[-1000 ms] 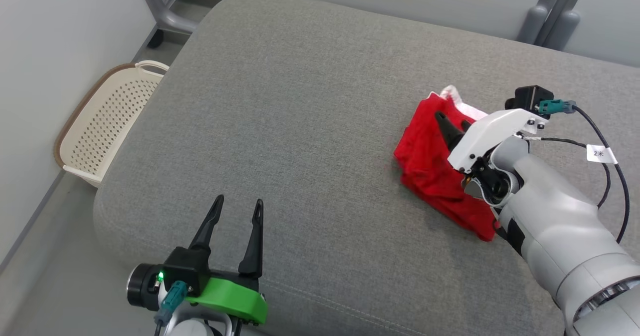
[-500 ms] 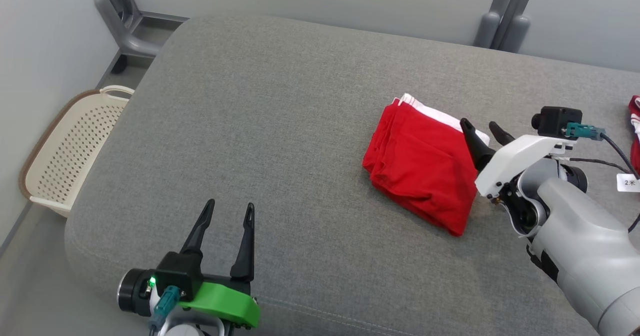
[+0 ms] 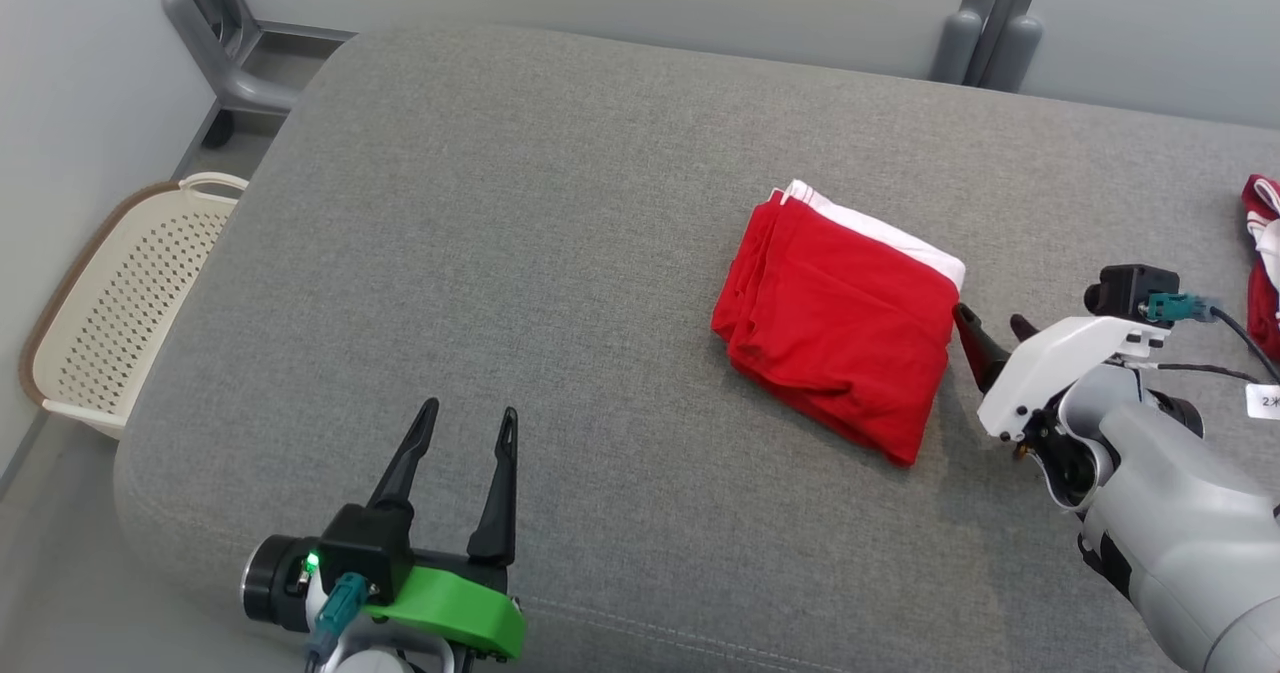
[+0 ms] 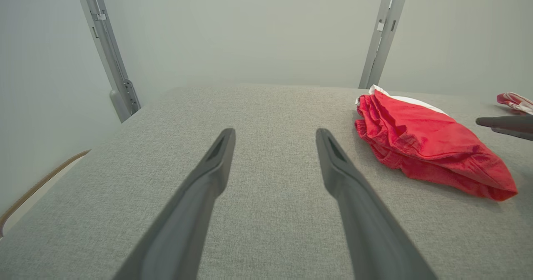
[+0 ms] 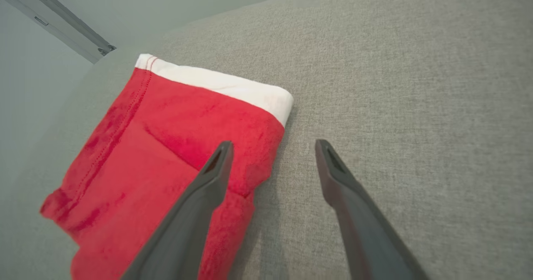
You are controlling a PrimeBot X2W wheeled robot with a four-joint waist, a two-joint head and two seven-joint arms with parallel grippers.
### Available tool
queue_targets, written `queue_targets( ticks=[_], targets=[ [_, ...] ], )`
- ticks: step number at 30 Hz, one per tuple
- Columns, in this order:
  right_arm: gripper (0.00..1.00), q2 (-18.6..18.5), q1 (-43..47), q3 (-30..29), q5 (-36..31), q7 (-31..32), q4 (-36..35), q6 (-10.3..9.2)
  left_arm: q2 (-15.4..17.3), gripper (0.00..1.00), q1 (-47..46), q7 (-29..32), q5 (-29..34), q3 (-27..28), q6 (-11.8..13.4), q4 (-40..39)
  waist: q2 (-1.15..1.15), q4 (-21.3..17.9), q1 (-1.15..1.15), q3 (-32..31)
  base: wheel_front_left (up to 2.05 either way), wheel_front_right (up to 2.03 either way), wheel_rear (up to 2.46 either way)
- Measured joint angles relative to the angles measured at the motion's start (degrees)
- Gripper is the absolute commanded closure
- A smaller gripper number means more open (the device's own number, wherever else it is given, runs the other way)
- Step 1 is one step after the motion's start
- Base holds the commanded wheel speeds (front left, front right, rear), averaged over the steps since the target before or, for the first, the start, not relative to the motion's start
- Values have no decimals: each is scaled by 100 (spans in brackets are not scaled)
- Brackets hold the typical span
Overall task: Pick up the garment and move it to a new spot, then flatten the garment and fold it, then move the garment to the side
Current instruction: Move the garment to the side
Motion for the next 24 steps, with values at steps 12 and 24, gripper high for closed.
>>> queue_targets(
  ticks=[12,24],
  targets=[
    [0,89,-25,31,549,1155,93,0,1,0,-34,0,-1,-74,-26,15,0,133,0,106,0,0,0],
    [100,79,-166,-68,980,1478,32,1,1,0,-122,0,-67,-113,-21,5,0,273,0,325,0,0,0]
  ],
)
